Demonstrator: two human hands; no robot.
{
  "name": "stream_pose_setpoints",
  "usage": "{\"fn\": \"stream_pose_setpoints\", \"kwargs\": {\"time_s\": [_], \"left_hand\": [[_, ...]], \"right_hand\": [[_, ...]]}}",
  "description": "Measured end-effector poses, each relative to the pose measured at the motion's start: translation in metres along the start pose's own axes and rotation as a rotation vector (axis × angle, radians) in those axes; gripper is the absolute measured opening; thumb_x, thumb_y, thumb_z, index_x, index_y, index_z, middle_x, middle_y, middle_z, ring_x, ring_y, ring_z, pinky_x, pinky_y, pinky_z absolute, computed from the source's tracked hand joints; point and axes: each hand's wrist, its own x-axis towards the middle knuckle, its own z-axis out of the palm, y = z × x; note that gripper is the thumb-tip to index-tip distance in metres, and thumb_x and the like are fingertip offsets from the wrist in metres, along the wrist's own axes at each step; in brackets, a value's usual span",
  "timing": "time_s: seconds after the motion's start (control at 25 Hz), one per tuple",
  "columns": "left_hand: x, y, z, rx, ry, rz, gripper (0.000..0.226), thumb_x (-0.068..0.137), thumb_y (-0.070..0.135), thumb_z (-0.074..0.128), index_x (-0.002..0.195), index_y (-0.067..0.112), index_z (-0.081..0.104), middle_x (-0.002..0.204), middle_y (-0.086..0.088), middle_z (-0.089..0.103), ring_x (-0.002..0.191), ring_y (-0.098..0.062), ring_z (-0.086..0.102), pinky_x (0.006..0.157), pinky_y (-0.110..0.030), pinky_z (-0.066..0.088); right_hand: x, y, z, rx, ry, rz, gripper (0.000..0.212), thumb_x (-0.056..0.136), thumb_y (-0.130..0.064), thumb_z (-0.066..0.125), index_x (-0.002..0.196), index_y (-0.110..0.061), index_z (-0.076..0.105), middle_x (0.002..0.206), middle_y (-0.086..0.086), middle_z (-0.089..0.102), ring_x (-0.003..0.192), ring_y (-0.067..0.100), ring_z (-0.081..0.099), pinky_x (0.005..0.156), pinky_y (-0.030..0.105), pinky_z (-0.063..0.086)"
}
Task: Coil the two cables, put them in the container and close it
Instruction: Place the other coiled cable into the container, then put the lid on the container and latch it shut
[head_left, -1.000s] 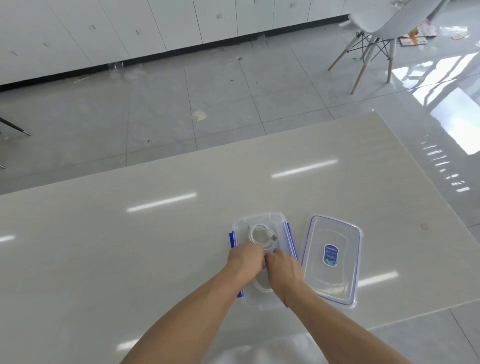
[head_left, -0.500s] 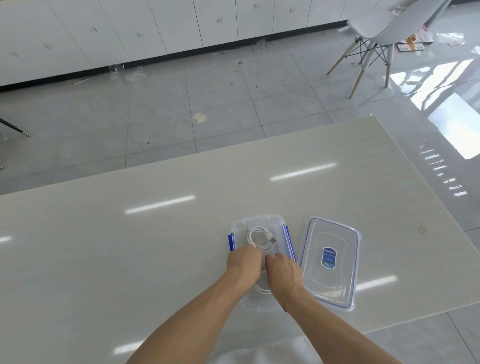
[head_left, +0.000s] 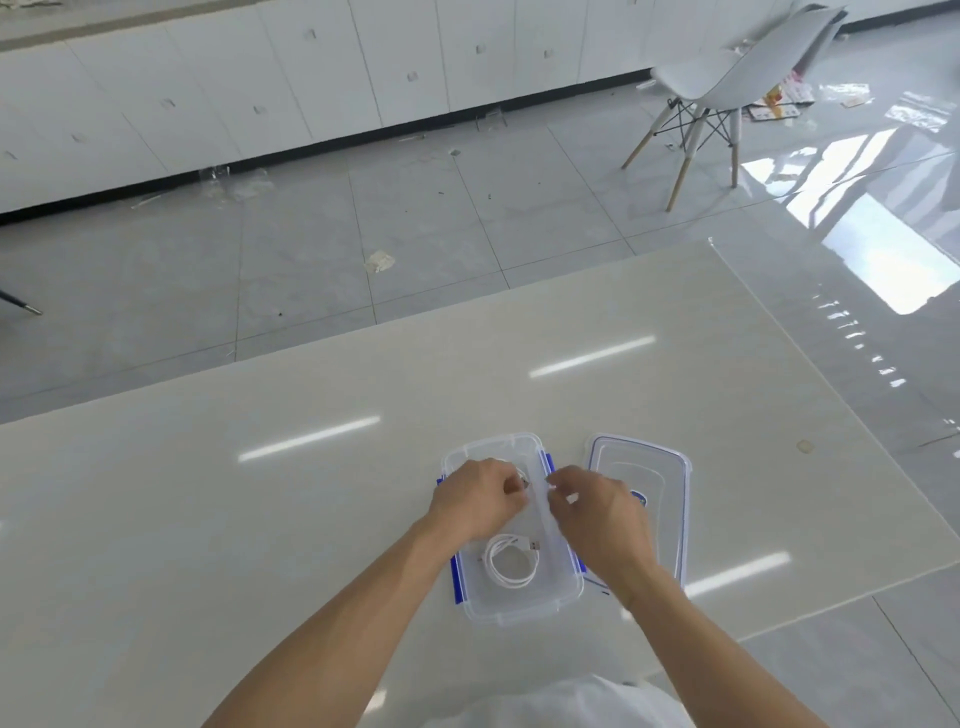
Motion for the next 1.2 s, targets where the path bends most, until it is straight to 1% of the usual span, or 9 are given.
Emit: {"fn": "stream_pose_setpoints", "kwargs": {"time_s": [0.08,0.16,0.36,0.48,0.56,0.68,0.88,1.08,1.2], "left_hand": [[0.003,0.012,0.001,-0.107,-0.042,0.051,0.017,0.089,0.034,0.061,0.094,0.022,0.071,0.101,0.007,0.073,0.094,-0.016,0.066,0.083,-0.033,0.054],[0.008,0.027,0.006,-0.115,-0.079,0.095,0.018,0.089,0.034,0.062,0.098,0.021,0.071,0.104,0.006,0.072,0.097,-0.016,0.066,0.087,-0.034,0.054],[0.03,0.066,0.023,0.031,-0.054,0.222,0.026,0.088,0.033,0.06,0.109,0.02,0.069,0.114,-0.001,0.067,0.106,-0.022,0.063,0.091,-0.036,0.052],[0.045,0.089,0.04,0.477,0.025,0.311,0.026,0.09,0.029,0.054,0.109,0.017,0.068,0.113,-0.005,0.068,0.109,-0.027,0.06,0.093,-0.042,0.04],[0.05,0.099,0.048,0.741,0.007,0.272,0.02,0.089,0.025,0.052,0.101,0.02,0.068,0.108,-0.005,0.07,0.109,-0.026,0.056,0.097,-0.046,0.031],[0.059,0.1,0.058,0.857,-0.103,0.165,0.019,0.09,0.025,0.053,0.099,0.022,0.069,0.106,-0.003,0.073,0.112,-0.026,0.055,0.107,-0.053,0.022],[0.06,0.095,0.071,0.815,-0.131,0.15,0.014,0.079,0.012,0.054,0.084,0.022,0.061,0.099,-0.004,0.073,0.115,-0.027,0.05,0.112,-0.058,0.012],[0.061,0.089,0.089,0.683,-0.074,0.137,0.033,0.08,0.017,0.057,0.112,0.009,0.061,0.108,-0.005,0.067,0.113,-0.028,0.055,0.115,-0.06,0.009],[0.063,0.091,0.091,0.595,-0.056,0.118,0.04,0.079,0.024,0.061,0.116,0.009,0.056,0.114,-0.008,0.064,0.113,-0.03,0.057,0.116,-0.06,0.007]], "right_hand": [[0.001,0.026,-0.015,0.041,0.066,0.078,0.026,0.092,-0.03,0.056,0.113,-0.033,0.071,0.109,-0.011,0.073,0.094,0.018,0.069,0.073,0.029,0.052],[0.0,0.057,-0.022,-0.011,0.098,0.145,0.026,0.093,-0.03,0.058,0.116,-0.033,0.07,0.12,-0.008,0.069,0.107,0.019,0.063,0.074,0.027,0.045],[-0.015,0.125,-0.024,-0.067,-0.003,0.372,0.051,0.092,-0.036,0.057,0.142,-0.026,0.051,0.145,0.0,0.053,0.13,0.026,0.047,0.097,0.038,0.045],[-0.023,0.145,-0.019,0.017,-0.058,0.469,0.058,0.09,-0.035,0.058,0.145,-0.02,0.045,0.146,0.003,0.049,0.127,0.027,0.053,0.091,0.037,0.047],[-0.026,0.15,-0.016,-0.007,-0.076,0.474,0.051,0.089,-0.033,0.057,0.136,-0.015,0.05,0.14,0.005,0.051,0.121,0.028,0.055,0.081,0.034,0.044],[-0.025,0.149,-0.014,-0.024,-0.125,0.466,0.04,0.088,-0.031,0.057,0.125,-0.016,0.055,0.131,0.007,0.052,0.115,0.03,0.056,0.077,0.033,0.045],[-0.016,0.141,-0.011,0.028,-0.169,0.466,0.029,0.086,-0.026,0.057,0.112,-0.013,0.055,0.119,0.008,0.049,0.104,0.032,0.059,0.08,0.036,0.052],[-0.004,0.139,-0.01,0.299,-0.117,0.549,0.027,0.083,-0.023,0.063,0.108,-0.012,0.062,0.114,0.008,0.053,0.094,0.024,0.058,0.077,0.032,0.046],[0.002,0.146,-0.011,0.545,-0.03,0.592,0.026,0.08,-0.01,0.066,0.106,-0.01,0.068,0.112,0.016,0.065,0.099,0.029,0.064,0.084,0.035,0.053]]}}
